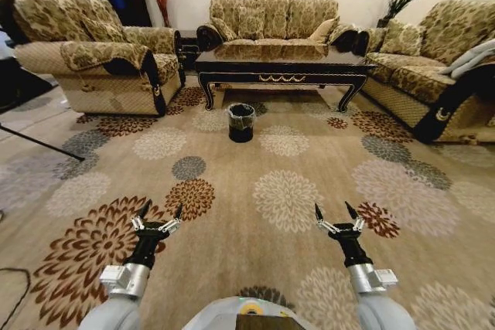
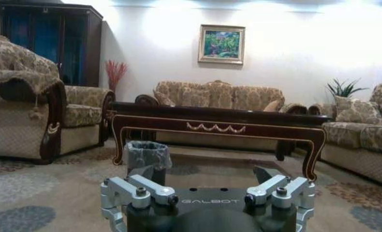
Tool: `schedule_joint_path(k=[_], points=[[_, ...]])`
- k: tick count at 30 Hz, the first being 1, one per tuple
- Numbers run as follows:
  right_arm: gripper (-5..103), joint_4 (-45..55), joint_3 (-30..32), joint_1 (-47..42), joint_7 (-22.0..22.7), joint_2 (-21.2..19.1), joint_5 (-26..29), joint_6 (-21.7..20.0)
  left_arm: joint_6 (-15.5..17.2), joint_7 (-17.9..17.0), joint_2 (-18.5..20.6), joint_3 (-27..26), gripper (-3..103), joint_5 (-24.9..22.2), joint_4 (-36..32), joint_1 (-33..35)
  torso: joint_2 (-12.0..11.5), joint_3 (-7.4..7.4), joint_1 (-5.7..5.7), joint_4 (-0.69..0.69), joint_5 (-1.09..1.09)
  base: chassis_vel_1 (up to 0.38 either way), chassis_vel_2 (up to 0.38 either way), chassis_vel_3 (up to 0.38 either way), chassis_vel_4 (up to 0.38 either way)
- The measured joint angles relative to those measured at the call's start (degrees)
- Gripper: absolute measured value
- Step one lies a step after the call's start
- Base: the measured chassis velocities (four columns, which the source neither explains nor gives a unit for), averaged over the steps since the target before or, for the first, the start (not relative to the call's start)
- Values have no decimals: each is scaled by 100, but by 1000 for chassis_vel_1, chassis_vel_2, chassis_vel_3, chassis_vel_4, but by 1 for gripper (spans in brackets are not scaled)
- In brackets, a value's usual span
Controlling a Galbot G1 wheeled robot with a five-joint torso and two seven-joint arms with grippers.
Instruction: Move to the front of the table and pick up the trash from the floor, then place it into the trash bin.
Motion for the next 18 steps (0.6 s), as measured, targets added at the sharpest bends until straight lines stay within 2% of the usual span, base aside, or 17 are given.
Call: schedule_joint_path(k=[10, 18], points=[[100, 0, 0, 0, 0, 0, 0, 0, 0, 0, -1, 0, 100, 0, 0, 1, 0, -1, -1, 1, 2, 202, -177, -180, 197], [100, 0, 0, 2, 0, 0, 0, 0, 0, 0, 0, 0, 100, 0, 0, -1, -1, 1, 0, 0, 1, 48, -37, -53, 38]])
